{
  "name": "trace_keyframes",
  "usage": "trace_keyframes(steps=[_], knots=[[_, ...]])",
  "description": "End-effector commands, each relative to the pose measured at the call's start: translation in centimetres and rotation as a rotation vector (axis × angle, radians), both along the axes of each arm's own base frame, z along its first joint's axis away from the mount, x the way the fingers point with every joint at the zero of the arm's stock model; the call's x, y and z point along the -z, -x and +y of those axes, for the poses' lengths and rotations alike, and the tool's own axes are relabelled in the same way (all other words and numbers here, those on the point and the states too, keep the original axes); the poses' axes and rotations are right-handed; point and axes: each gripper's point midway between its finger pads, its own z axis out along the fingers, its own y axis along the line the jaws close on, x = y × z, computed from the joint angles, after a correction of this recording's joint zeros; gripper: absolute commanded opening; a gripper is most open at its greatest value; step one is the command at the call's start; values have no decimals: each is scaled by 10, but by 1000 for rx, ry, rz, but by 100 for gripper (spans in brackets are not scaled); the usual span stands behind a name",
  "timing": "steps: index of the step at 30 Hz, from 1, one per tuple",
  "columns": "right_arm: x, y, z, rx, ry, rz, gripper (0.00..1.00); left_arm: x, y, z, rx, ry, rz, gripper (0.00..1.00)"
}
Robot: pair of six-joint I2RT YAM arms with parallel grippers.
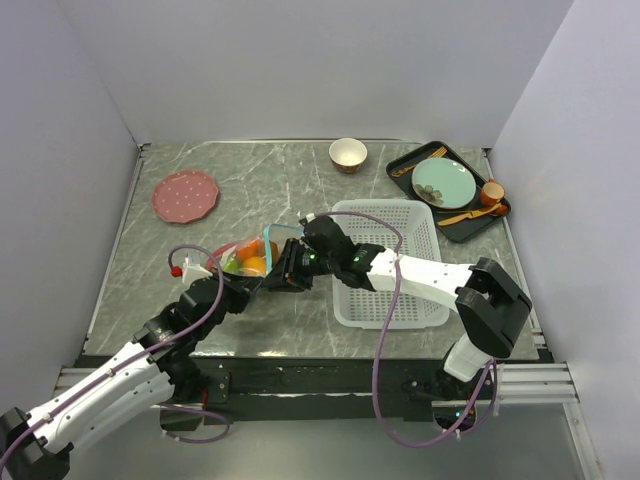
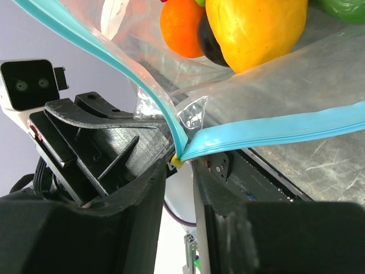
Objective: Place the food in the zip-top bag and seal the zipper
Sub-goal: Zip the zipper food storage bag at the center of the board.
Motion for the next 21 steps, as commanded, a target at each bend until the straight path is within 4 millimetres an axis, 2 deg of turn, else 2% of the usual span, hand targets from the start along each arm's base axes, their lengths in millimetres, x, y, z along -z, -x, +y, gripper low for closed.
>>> trace_keyframes(steps=[1, 10, 13, 14, 21], knots=[[-16, -10, 8, 12, -30, -41, 31, -20, -4, -4, 6, 38, -53, 1], [-17, -12, 9, 8, -35, -44, 23, -22, -5, -6, 14, 37, -57, 1], [-16, -15, 8, 17, -31, -42, 16, -23, -5, -7, 18, 36, -55, 1], [-19, -16, 8, 18, -39, -47, 10, -22, -4, -7, 19, 38, -53, 1], [-25, -21, 4, 35, -70, -66, 6, -16, 2, -6, 31, 42, -30, 1]])
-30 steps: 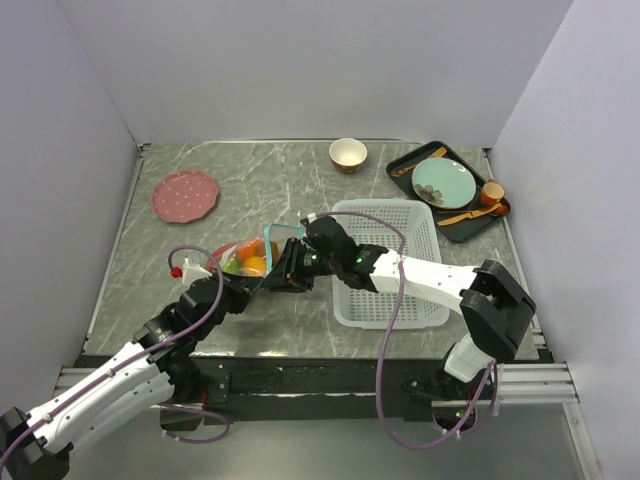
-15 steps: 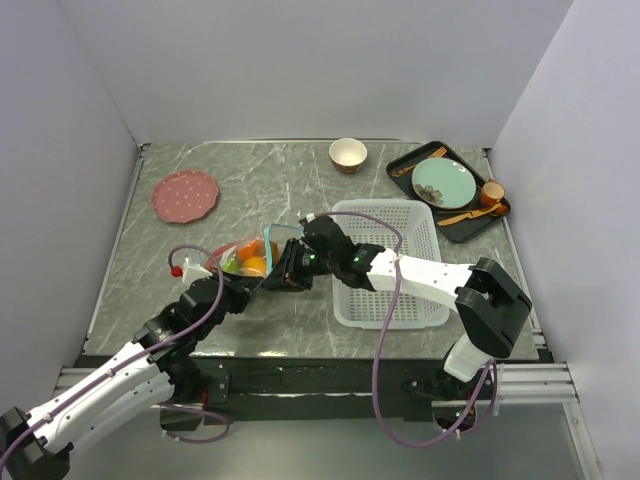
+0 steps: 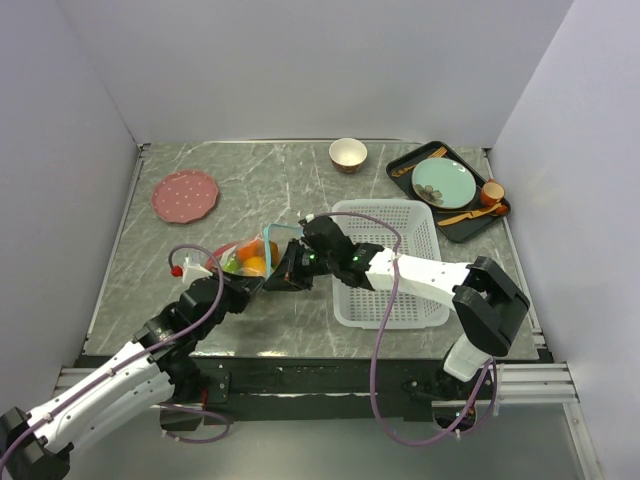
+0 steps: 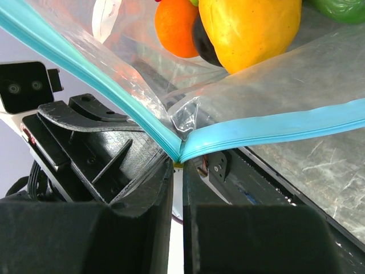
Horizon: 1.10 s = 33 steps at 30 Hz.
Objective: Place the food in the zip-top bag and seal the zipper
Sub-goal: Zip the zipper food storage bag at the center of the board.
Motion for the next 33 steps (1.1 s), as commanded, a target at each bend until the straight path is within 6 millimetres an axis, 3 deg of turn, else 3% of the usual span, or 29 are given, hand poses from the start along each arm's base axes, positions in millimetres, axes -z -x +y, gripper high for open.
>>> trace_keyframes(steps=[1, 17, 33], knots=[[-31, -18, 6, 33, -83, -81, 5, -15, 3, -5, 28, 42, -27, 1], [-66, -46, -6, 101, -161, -184, 9, 5, 17, -6, 75, 32, 31, 1], [-73, -62, -20, 150, -159, -209, 10, 9, 24, -6, 106, 27, 39, 1]])
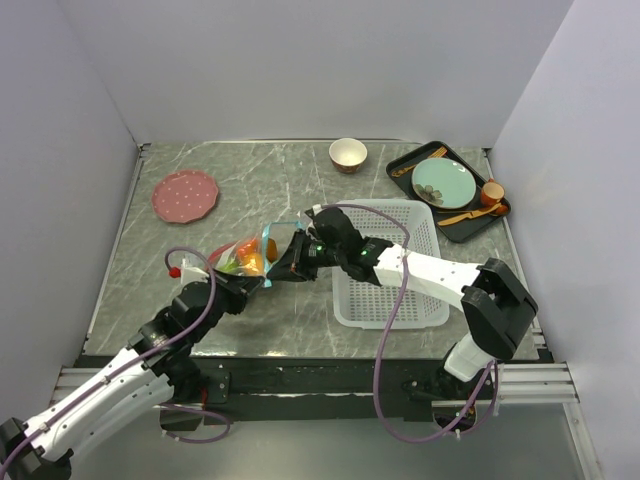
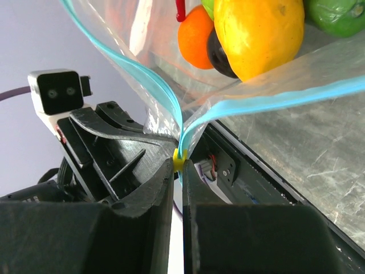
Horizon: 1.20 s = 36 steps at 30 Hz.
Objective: Place the food in the zip-top bag and seal the zipper
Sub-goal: Zip the zipper food storage bag at the center of the board.
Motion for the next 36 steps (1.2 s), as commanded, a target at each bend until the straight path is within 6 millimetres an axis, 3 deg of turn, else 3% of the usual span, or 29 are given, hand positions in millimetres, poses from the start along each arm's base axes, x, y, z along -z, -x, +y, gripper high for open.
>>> trace_keyframes(steps=[1, 10, 14, 18, 27, 31, 36], knots=[[-53, -44, -9, 129, -106, -167, 10, 21, 18, -4, 82, -37, 65, 1], [-47, -39, -6, 96, -104, -150, 10, 23, 22, -5, 95, -26, 67, 1], [-39, -25, 0, 38, -82, -112, 9, 20, 19, -9, 102, -5, 49, 2], [-31, -6, 1, 8, -77, -79, 9, 15, 14, -14, 103, 8, 30, 17], [-11, 9, -6, 27, -35, -17, 9, 6, 10, -15, 97, 14, 9, 35], [-8, 9, -7, 40, -34, 3, 9, 2, 10, -13, 80, 48, -8, 55], [-8, 9, -6, 68, -61, 17, 8, 9, 13, -15, 80, 111, 10, 54]])
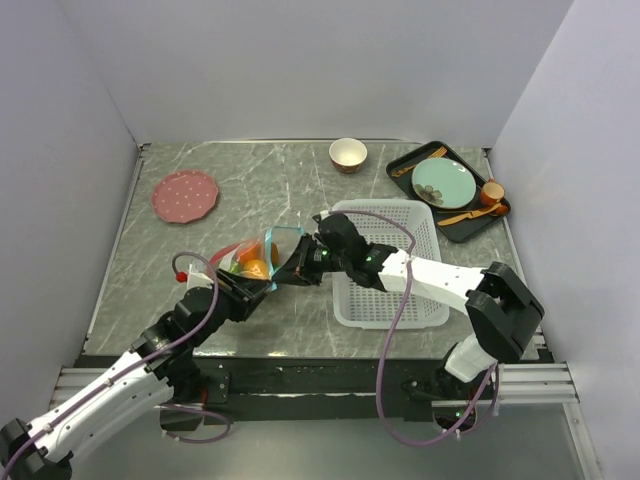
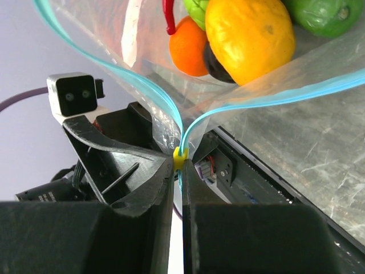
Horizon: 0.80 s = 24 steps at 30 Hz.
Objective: Place the food in the zip-top bag and seal the zipper
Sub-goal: Zip the zipper food storage bag at the center of the board.
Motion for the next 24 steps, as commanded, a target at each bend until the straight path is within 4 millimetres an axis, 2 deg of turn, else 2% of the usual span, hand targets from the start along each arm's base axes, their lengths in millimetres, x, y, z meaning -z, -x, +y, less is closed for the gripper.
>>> trace_keyframes(steps=[1, 3, 6, 7, 14, 18, 21, 24], knots=[[-17, 2, 2, 34, -65, -12, 8, -14, -1, -7, 6, 109, -34, 52], [-17, 2, 1, 48, -68, -14, 8, -15, -3, -6, -11, 129, -37, 49], [-14, 5, -1, 57, -77, -1, 8, -18, -7, -5, -31, 126, -45, 41], [-13, 6, -1, 57, -78, 6, 8, -20, -8, -4, -36, 124, -47, 36], [-6, 14, 1, 38, -80, 30, 7, -23, -12, -9, -30, 120, -51, 23], [-4, 15, 1, 31, -73, 39, 7, -22, -12, -7, -36, 112, -46, 1], [-2, 17, 0, 28, -64, 33, 9, -23, -12, -5, -46, 111, -48, 1], [-1, 16, -3, 29, -43, 22, 22, -22, -11, -2, -53, 101, -46, 1]])
